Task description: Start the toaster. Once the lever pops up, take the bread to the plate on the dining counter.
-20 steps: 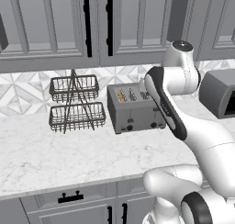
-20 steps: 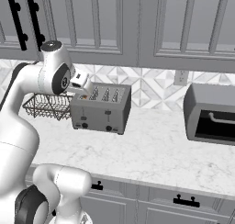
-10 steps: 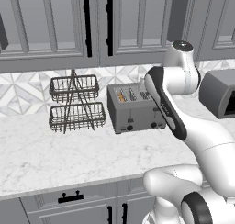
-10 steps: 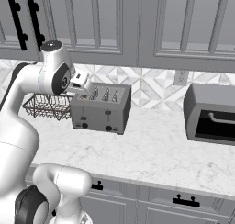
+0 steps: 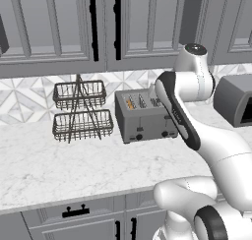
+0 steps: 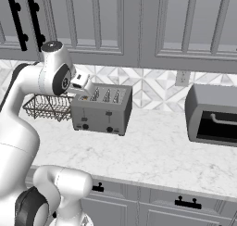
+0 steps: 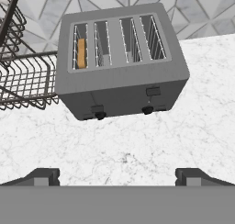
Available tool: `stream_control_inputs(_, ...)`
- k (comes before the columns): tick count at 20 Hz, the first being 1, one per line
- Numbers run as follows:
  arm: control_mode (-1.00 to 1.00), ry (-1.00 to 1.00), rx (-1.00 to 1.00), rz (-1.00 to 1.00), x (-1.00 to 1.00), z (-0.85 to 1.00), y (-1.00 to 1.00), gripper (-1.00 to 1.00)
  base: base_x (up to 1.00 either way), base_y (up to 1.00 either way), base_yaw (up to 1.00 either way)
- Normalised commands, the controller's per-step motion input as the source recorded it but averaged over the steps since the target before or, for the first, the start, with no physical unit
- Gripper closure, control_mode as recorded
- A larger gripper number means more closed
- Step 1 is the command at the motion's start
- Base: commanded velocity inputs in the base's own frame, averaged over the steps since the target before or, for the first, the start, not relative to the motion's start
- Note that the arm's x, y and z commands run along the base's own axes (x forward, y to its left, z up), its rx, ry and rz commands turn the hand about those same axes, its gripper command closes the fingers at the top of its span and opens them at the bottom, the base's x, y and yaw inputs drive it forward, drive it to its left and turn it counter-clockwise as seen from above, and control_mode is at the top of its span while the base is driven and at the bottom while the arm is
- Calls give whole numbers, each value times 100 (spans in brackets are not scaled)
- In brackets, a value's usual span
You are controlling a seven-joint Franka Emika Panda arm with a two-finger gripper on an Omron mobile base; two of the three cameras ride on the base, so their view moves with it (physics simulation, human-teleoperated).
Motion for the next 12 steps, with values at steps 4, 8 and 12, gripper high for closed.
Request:
stream_control_inputs(4,-100,0,0,0,0,0,0,-100,0,0,0)
stream_control_inputs(8,-100,0,0,0,0,0,0,-100,0,0,0)
stream_control_inputs(12,-100,0,0,0,0,0,0,-100,0,0,0)
